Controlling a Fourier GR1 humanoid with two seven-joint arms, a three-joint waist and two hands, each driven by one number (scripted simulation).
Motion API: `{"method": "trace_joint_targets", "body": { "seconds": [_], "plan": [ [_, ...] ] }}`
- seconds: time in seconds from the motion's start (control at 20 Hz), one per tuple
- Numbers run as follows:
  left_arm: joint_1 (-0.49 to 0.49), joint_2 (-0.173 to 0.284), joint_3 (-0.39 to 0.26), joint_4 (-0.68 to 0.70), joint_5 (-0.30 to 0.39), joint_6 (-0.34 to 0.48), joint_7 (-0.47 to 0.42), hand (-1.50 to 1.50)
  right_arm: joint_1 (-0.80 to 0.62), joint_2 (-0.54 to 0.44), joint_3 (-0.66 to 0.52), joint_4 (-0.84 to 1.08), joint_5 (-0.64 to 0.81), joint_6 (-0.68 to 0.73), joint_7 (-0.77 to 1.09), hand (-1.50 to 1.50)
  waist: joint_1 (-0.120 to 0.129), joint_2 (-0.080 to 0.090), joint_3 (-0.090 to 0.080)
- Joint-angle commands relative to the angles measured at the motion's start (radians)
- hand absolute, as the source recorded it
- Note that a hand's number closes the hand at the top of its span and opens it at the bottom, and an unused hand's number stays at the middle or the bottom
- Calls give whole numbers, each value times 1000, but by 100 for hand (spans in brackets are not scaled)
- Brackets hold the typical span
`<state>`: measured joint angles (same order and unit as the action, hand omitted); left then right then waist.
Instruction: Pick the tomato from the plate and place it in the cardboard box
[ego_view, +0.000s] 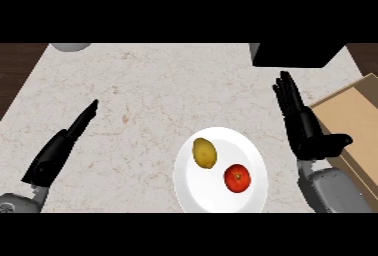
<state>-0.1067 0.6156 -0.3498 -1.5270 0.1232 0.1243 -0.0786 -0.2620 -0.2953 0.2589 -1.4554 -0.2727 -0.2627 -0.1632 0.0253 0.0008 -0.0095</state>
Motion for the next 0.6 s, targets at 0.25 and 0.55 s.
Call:
{"method": "trace_joint_targets", "body": {
  "seconds": [0.25, 0.55],
  "plan": [
    [-94, -24, 84, -43, 14, -8, -55, 0, -131, -295, -151, -295, -91, 252, 87, -150, -49, -13, 8],
    [-125, -84, 86, 64, 35, -67, -74, 0, 90, -473, -138, -236, 103, 391, -153, -150, -49, 0, 10]
  ]
}}
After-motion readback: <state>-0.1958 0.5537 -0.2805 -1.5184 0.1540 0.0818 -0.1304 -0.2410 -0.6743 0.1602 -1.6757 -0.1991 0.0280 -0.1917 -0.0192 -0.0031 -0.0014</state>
